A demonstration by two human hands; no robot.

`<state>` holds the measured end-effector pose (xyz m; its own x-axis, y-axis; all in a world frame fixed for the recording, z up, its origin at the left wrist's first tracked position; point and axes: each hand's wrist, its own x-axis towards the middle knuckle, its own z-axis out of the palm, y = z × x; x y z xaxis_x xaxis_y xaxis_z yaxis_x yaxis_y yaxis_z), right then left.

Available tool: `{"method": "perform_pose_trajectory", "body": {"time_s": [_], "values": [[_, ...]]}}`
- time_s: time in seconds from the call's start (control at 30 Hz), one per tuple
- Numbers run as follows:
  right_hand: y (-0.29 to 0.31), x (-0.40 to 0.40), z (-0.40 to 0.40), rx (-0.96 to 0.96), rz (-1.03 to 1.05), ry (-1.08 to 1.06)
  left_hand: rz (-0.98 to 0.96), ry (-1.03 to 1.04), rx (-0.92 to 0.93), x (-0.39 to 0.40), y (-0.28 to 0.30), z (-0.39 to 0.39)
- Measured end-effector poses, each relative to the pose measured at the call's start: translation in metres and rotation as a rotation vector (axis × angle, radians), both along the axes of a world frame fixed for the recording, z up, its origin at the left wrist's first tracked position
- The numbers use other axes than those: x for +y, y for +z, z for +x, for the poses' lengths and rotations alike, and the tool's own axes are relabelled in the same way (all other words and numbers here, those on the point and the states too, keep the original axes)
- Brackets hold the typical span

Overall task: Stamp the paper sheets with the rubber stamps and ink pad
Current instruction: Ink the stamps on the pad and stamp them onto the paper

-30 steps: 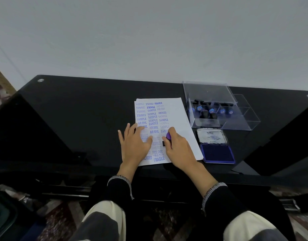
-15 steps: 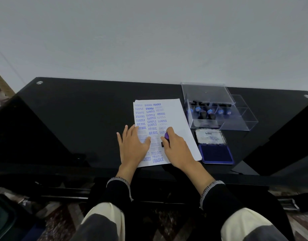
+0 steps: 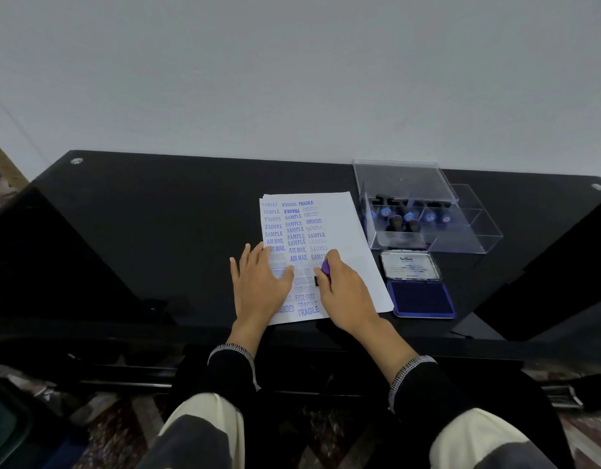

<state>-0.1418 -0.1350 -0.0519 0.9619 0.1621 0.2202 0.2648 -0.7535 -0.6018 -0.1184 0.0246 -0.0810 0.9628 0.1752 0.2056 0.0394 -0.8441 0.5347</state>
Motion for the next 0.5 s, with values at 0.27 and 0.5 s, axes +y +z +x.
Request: {"method": "perform_pose_trajectory", "body": {"time_s": [0.27, 0.5], "values": [[0.0078, -0.0004, 0.0110, 0.069, 0.004, 0.005, 0.010, -0.003, 0.003, 0.0004, -0.0018, 0.0007], [0.0047, 0.0004, 0.0071, 0.054, 0.044, -0.007, 0.010, -0.002, 0.003, 0.0002, -0.0007, 0.0006]]}}
